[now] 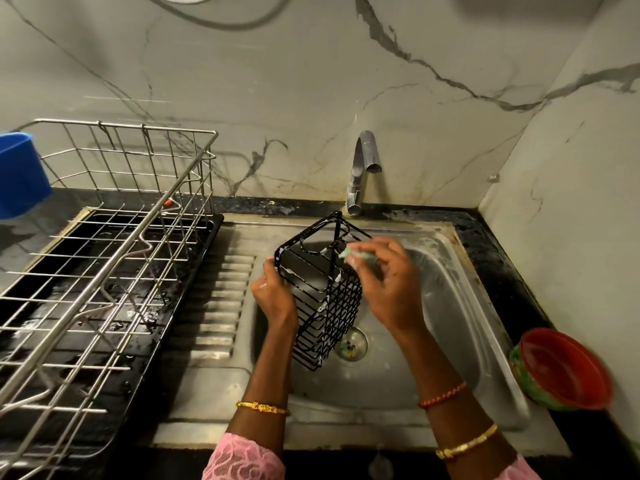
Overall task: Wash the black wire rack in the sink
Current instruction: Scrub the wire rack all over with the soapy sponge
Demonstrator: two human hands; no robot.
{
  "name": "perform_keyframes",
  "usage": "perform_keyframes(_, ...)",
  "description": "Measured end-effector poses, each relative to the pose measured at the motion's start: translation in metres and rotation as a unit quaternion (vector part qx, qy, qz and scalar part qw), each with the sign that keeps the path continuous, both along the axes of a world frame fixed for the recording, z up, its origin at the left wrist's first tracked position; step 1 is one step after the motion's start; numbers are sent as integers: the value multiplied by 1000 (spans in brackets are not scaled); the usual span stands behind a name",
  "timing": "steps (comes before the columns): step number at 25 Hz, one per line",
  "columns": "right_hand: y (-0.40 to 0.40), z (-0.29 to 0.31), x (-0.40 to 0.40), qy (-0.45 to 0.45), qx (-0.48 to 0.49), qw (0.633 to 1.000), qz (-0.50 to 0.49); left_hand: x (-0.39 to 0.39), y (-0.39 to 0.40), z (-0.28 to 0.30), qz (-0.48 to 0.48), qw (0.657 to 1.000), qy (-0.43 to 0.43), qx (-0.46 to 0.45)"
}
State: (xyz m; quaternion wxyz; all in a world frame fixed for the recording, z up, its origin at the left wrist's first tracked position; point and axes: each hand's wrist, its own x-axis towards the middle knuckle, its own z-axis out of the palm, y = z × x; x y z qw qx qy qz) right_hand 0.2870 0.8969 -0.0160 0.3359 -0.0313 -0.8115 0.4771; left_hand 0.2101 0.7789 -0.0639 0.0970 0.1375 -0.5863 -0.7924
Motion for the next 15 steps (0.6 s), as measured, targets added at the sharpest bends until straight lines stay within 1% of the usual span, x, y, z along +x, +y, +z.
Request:
perform_keyframes(3,0,13,-23,-3,41,999,12,5,4,4,-5,1000,7,14)
perform_keyframes(6,-4,-6,-13,14,82,997,-4,7,5,7,-4,1000,6,20)
perform_keyframes(10,-1,-31,12,44,36,997,-53,4,4,2,-16,1000,13,13)
perform_keyframes(13,0,-35,23,65,40,996,-49,6,7,-1,-25,1000,3,9)
perform_keyframes(15,0,-33,31,100,44,993,-52,7,6,2,-22,1000,6,5)
